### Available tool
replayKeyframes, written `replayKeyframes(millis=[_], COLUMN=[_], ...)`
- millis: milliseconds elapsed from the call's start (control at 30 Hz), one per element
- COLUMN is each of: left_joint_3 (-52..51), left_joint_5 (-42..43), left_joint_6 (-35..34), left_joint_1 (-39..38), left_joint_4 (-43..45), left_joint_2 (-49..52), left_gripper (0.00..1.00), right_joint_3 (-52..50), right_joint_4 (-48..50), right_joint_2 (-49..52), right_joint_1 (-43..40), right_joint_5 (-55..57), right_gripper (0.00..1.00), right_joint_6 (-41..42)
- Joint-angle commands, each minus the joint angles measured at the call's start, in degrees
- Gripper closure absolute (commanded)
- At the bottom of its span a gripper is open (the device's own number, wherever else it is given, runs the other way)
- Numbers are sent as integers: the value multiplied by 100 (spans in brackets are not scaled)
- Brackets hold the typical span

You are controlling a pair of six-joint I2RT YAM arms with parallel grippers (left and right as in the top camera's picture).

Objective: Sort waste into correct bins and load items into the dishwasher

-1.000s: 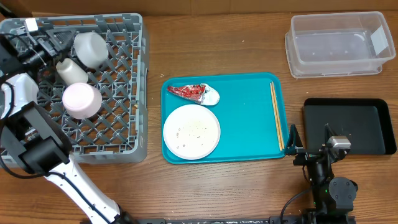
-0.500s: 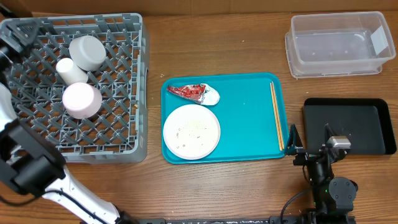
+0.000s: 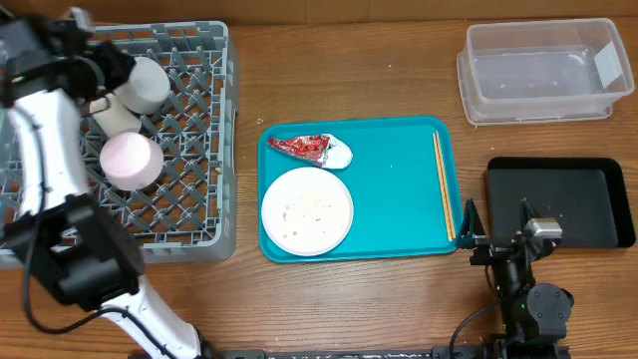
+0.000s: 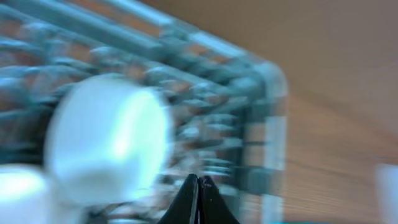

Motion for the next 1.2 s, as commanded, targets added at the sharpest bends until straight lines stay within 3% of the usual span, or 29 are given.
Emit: replayKeyframes(millis=[0,167,367,767,1167], left_joint_3=[-9,-9,-11,-11,-4], left_joint_5=[-2741,-2282,-2590,-2411,-4188], left_joint_6=[791,796,796,920,793], left_joint_1=[-356,-588,-627,-627,-511], left_joint_4=[44,249,210,-28,157], left_joint_2=[61,63,155,782,780], left_gripper=[96,96,96,96,96], right_joint_3=[-59,-59,-59,-59,-59], right_joint_4=[35,33,33,33,35], right_joint_2=[-50,-50,-50,-50,-50], right_joint_1=[20,20,20,20,20], right_joint_5=[55,55,55,55,55], right_gripper=[0,0,0,0,0], right_joint_6=[20,20,20,20,20])
